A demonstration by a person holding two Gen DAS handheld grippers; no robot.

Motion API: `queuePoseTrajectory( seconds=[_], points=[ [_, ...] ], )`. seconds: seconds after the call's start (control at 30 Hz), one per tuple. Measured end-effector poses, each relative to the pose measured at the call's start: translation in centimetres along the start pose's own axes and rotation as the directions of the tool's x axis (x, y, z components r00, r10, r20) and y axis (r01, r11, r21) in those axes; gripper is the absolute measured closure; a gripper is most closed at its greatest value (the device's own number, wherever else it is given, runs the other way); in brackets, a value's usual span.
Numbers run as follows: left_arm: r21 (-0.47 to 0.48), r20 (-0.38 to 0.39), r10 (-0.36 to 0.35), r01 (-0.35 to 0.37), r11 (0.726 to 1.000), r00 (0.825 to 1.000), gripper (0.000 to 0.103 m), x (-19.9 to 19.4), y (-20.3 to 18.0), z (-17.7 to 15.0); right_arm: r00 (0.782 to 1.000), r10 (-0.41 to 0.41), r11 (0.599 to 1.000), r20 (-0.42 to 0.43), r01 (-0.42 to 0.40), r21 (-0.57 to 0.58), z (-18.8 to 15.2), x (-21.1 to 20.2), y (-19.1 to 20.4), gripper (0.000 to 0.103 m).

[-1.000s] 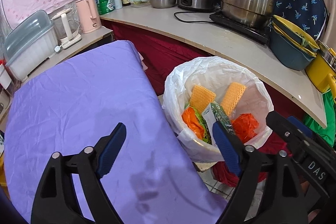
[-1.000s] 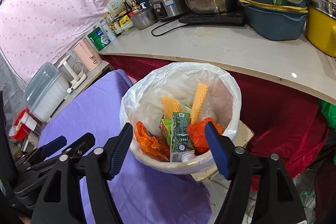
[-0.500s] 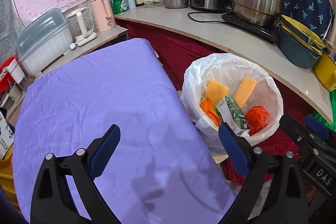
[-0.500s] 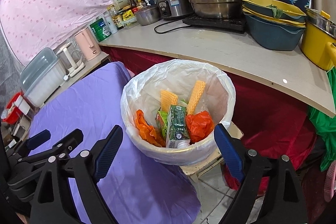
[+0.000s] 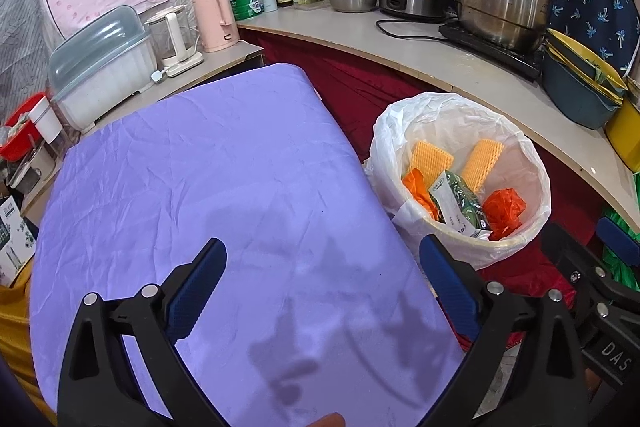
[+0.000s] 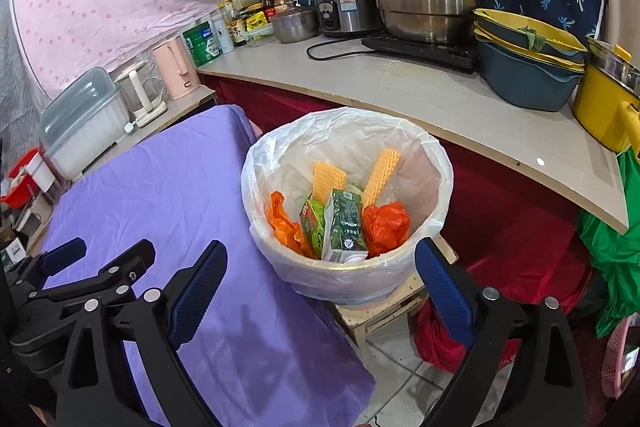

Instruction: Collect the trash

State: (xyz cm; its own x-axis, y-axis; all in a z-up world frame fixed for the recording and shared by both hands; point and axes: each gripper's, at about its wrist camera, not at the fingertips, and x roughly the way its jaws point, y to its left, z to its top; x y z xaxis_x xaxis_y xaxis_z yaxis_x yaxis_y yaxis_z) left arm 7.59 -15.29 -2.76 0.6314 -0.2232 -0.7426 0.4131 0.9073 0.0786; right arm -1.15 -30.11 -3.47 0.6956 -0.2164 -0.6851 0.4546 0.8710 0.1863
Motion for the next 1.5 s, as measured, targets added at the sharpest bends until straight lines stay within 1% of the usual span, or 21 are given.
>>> queuePoseTrajectory(
  seconds=[0.5,1.0,1.5],
  points=[
    [-0.002,-0.006,0.006,-0.006,1.0,1.0,0.01,-0.5,0.6,-1.6,1.0,-0.012,0.999,-0.002,0.012,-0.031,-1.1,-0.6,0.8,0.012],
    [-0.015,-0.016,0.018,-0.018,1.0,1.0,0.01,-0.3,0.5,-2.1,0.999,-0.034,0.999,-0.015,0.033,-0.039,-1.6,-0.4,0.5,0.012],
    [-0.006,-0.027,0.018,-0.018,1.0,0.999,0.01,-0.3,0.2,-2.6,0.999,-0.049,0.998,-0.018,0.048,-0.045,-2.2,-0.4,-0.1,0.012]
  ],
)
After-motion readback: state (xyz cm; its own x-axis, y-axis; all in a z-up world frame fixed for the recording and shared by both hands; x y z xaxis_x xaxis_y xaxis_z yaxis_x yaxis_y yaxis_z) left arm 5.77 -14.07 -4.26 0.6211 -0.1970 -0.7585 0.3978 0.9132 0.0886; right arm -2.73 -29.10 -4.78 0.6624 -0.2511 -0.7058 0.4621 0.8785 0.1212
